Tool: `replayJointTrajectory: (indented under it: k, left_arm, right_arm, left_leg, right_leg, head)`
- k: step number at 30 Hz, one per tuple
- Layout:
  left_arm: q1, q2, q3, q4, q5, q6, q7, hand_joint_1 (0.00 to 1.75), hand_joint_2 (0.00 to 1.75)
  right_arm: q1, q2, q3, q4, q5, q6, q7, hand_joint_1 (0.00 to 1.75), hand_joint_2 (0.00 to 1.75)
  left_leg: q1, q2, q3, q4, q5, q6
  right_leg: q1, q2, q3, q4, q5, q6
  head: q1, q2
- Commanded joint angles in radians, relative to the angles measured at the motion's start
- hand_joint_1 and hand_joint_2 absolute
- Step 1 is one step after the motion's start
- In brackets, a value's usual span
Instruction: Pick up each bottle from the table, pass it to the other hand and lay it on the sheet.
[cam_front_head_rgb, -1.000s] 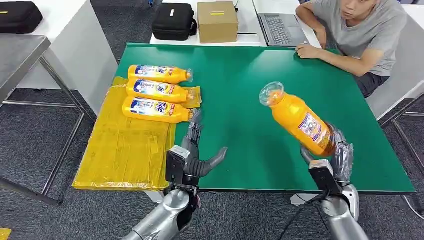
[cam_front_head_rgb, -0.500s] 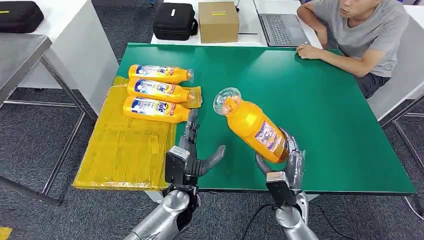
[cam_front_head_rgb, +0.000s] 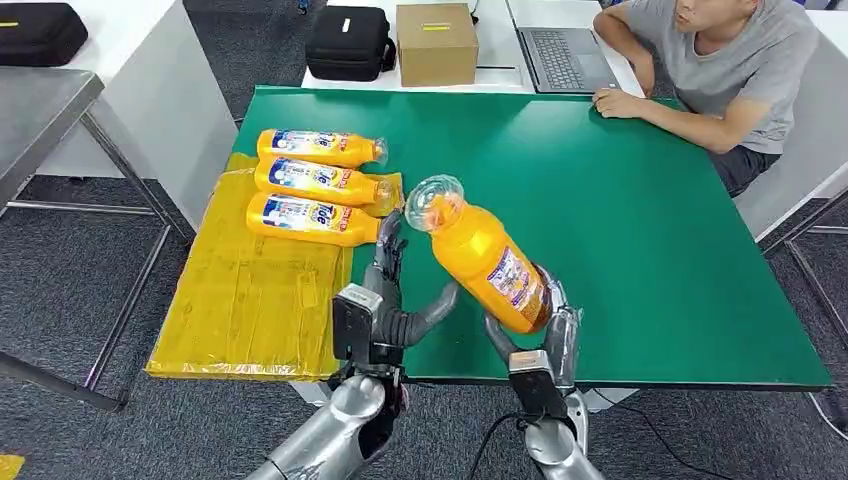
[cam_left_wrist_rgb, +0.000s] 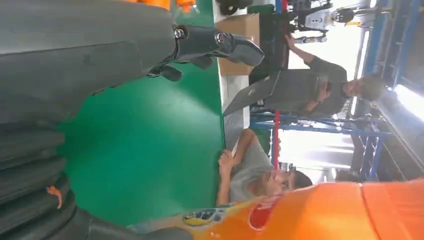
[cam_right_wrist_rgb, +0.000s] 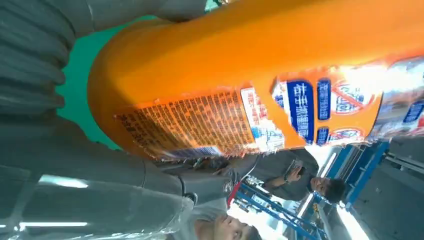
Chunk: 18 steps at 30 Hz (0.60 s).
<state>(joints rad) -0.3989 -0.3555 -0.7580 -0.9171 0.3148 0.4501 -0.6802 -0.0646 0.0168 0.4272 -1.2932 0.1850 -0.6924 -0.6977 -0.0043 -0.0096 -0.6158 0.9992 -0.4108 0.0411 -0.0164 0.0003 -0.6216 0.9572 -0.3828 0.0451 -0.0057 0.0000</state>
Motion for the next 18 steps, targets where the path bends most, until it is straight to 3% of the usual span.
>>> replayJointTrajectory:
  k: [1, 18]
  left_arm:
    - [-0.073, 0.007, -0.068, 0.100, 0.033, -0.024, -0.004, 0.00, 1.75]
    - [-0.056, 0.055, -0.111, 0.092, 0.028, -0.069, 0.021, 0.00, 1.75]
  right_arm:
    - [-0.017, 0.026, -0.033, 0.017, 0.000, -0.006, 0.000, 1.75, 1.75]
    - [-0.058, 0.008, -0.111, 0.002, 0.007, -0.006, 0.000, 1.75, 1.75]
  left_leg:
    - [0.001, 0.001, 0.006, 0.000, -0.003, -0.002]
    - [0.000, 0.002, 0.005, -0.001, -0.002, -0.002]
  right_leg:
    - [0.001, 0.000, 0.006, 0.000, -0.003, -0.002]
    - [0.000, 0.001, 0.004, -0.001, -0.001, -0.002]
  head:
    - [0.000, 0.000]
    - [0.000, 0.000]
